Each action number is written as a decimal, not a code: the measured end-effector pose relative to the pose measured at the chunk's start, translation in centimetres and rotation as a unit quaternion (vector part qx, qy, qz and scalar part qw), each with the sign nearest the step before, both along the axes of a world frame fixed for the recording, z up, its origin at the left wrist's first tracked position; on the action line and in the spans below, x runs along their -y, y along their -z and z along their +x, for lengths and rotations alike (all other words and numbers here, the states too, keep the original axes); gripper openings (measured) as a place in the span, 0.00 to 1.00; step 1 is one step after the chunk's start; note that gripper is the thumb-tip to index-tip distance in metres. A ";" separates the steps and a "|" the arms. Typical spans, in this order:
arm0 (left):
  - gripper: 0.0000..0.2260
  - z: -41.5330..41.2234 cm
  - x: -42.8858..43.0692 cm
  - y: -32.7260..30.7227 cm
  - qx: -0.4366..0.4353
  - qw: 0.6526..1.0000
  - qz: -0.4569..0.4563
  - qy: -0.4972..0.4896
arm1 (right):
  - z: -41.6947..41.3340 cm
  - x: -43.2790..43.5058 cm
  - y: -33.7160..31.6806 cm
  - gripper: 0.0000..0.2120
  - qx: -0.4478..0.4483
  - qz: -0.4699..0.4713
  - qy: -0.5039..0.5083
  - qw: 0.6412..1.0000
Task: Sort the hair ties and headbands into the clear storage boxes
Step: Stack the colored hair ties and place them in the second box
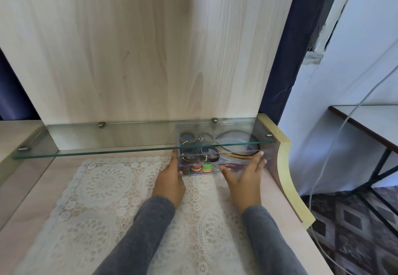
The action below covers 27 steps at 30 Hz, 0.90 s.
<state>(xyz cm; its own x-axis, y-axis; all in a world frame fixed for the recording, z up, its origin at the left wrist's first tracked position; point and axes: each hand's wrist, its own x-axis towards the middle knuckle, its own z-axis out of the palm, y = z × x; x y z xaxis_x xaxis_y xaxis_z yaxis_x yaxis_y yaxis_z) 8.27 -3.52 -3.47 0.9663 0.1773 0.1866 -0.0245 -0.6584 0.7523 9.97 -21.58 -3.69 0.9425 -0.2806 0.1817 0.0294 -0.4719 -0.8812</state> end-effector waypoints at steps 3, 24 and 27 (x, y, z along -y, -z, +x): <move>0.29 0.1 0.3 0.0 -0.003 1.000 -0.031 0.000 | 0.2 -0.6 -0.3 0.54 -0.012 0.005 0.004 1.000; 0.23 0.5 1.0 0.3 0.031 0.993 -0.095 -0.054 | 0.8 -1.4 0.2 0.56 -0.002 0.011 0.039 0.999; 0.22 0.5 1.0 0.1 0.027 0.994 -0.094 -0.053 | 0.7 -1.5 -0.1 0.56 -0.005 0.010 0.036 0.999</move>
